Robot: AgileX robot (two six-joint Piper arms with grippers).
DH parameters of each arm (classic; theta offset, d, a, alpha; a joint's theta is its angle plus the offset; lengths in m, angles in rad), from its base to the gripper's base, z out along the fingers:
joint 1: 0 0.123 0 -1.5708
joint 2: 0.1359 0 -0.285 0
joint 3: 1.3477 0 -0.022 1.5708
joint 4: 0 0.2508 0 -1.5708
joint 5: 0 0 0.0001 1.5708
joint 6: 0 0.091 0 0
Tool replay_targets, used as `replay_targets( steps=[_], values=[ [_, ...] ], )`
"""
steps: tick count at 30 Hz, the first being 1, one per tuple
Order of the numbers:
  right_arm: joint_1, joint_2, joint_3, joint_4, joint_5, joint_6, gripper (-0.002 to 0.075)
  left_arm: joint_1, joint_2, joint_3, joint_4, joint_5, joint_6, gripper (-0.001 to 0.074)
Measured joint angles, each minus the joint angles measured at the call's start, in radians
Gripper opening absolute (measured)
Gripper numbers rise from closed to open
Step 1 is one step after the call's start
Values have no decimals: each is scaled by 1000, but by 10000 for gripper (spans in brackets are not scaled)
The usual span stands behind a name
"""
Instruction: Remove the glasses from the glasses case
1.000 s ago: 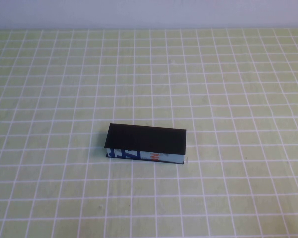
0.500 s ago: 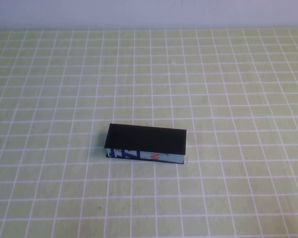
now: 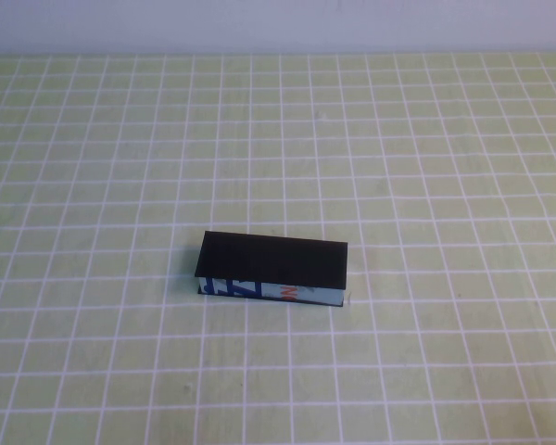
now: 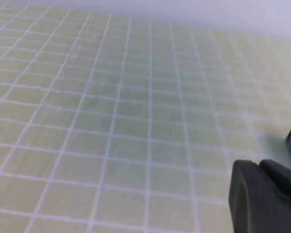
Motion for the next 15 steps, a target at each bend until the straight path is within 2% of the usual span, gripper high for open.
replay_targets(
  steps=[5,9,11,15],
  values=[
    [0,0,0,0,0,0,-18,0,0,0,-215,-183,-87,-4],
    [0,0,0,0,0,0,-18,0,0,0,-264,-269,-111,-4],
    [0,0,0,0,0,0,-18,0,0,-8,-271,-220,-134,-4],
    [0,0,0,0,0,0,-18,0,82,-133,-273,16,-141,-4]
  ],
)
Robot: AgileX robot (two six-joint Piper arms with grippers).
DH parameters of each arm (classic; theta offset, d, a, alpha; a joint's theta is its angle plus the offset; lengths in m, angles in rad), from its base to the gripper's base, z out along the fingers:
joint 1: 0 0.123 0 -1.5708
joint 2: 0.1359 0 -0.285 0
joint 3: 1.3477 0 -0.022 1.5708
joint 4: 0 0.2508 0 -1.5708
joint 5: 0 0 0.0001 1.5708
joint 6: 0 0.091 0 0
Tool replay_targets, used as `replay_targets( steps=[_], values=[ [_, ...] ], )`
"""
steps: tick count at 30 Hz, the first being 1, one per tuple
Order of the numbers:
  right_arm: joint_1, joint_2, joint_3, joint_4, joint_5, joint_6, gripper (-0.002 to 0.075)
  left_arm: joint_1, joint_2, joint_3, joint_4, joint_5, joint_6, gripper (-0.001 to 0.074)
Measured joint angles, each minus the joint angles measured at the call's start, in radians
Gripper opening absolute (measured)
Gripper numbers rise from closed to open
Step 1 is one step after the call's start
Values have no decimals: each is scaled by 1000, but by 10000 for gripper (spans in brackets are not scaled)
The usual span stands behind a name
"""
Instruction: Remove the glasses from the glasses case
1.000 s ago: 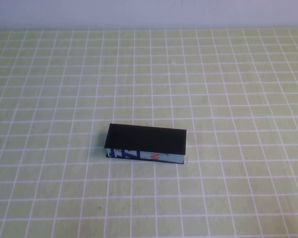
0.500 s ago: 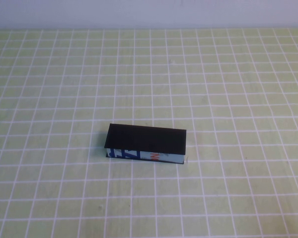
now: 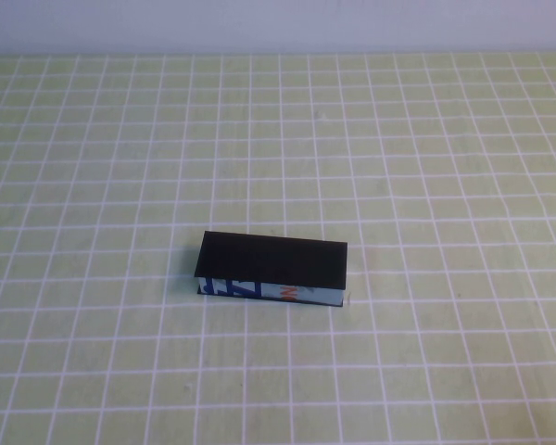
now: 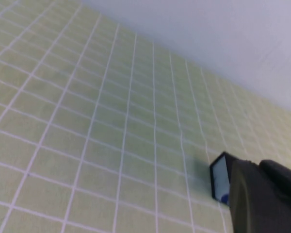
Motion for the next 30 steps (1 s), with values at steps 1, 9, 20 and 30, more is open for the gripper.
replay_targets(
  steps=[1,9,20,30],
  values=[
    [0,0,0,0,0,0,-18,0,30,-49,0,50,19,-4],
    [0,0,0,0,0,0,-18,0,407,-394,-69,324,325,-4],
    [0,0,0,0,0,0,-18,0,1010,-725,-537,470,907,-4],
    [0,0,0,0,0,0,-18,0,1338,-821,-706,424,1100,-4]
  ],
)
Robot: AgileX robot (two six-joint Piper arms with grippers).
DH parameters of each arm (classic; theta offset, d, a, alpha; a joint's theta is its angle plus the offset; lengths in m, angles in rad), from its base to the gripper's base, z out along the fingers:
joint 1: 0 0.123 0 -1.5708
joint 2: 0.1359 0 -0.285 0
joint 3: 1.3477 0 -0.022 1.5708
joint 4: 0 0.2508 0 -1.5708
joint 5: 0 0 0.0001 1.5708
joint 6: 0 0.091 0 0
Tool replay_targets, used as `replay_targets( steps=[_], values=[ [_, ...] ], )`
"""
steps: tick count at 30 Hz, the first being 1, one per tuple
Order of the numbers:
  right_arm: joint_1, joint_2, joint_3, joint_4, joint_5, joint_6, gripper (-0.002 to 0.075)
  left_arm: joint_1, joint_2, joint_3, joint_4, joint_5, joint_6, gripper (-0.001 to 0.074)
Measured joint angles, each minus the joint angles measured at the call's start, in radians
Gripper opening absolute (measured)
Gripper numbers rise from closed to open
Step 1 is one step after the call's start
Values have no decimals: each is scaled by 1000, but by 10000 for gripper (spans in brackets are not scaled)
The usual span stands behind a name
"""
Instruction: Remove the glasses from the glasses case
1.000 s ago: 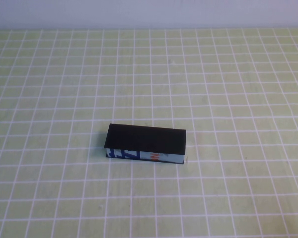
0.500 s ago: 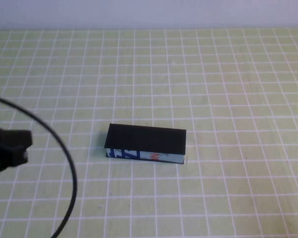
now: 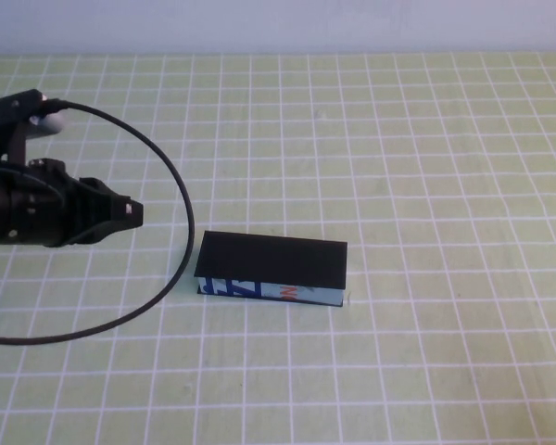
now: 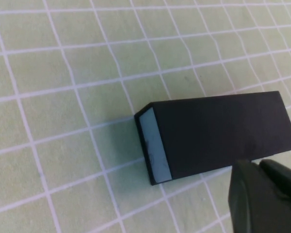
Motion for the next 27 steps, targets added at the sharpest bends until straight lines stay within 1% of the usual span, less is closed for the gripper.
replay_targets(
  steps=[6,9,11,16,21,23,25,27],
  values=[
    [0,0,0,-2,-6,0,-18,0,101,-26,-29,0,50,-4],
    [0,0,0,22,-67,0,-18,0,123,-26,-32,0,69,-4],
    [0,0,0,115,-127,0,-18,0,133,-26,-33,0,76,-4],
    [0,0,0,425,-262,0,-18,0,165,-37,-34,0,95,-4],
    [0,0,0,551,-324,0,-18,0,204,-87,-34,11,100,-4],
    [0,0,0,602,-298,0,-18,-6,227,-117,-34,13,100,-4],
    [0,2,-23,650,-177,0,-18,-21,263,-160,-34,16,100,-4],
    [0,31,-77,656,-52,-3,-18,-45,305,-203,-34,16,100,-4]
  ],
)
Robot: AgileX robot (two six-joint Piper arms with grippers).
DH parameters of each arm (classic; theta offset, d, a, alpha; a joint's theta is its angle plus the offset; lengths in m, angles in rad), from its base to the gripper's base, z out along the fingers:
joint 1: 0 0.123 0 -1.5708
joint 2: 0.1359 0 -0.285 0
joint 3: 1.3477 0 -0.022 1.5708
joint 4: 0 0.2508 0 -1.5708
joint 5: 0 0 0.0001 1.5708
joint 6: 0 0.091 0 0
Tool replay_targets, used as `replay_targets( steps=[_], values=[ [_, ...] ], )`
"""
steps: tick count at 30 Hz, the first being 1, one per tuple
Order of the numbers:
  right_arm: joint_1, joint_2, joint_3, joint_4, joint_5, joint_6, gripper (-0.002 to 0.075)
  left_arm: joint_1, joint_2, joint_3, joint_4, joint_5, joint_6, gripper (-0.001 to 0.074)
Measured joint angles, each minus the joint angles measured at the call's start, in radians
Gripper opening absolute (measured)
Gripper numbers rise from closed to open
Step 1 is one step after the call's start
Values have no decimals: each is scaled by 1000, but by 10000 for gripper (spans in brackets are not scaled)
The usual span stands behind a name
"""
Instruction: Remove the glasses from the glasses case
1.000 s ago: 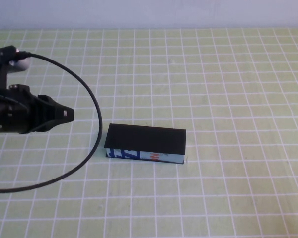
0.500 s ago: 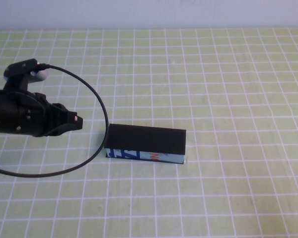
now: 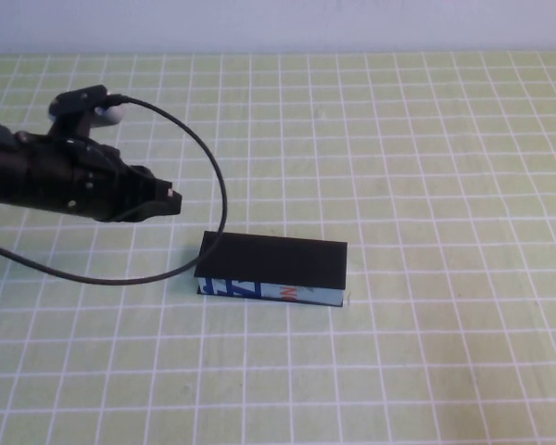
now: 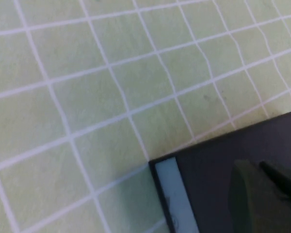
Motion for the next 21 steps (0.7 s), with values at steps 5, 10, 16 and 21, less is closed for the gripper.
replay_targets(
  steps=[5,10,16,21],
  values=[
    [0,209,-166,1,278,-116,-18,-65,117,-137,9,18,0,-4],
    [0,483,-329,-3,500,-278,-18,-102,244,-279,10,55,0,-4],
    [0,778,-502,-9,604,-412,-18,-102,362,-378,18,99,-4,-4],
    [37,960,-672,-19,625,-455,-18,-102,418,-387,47,106,-23,-4]
  ],
)
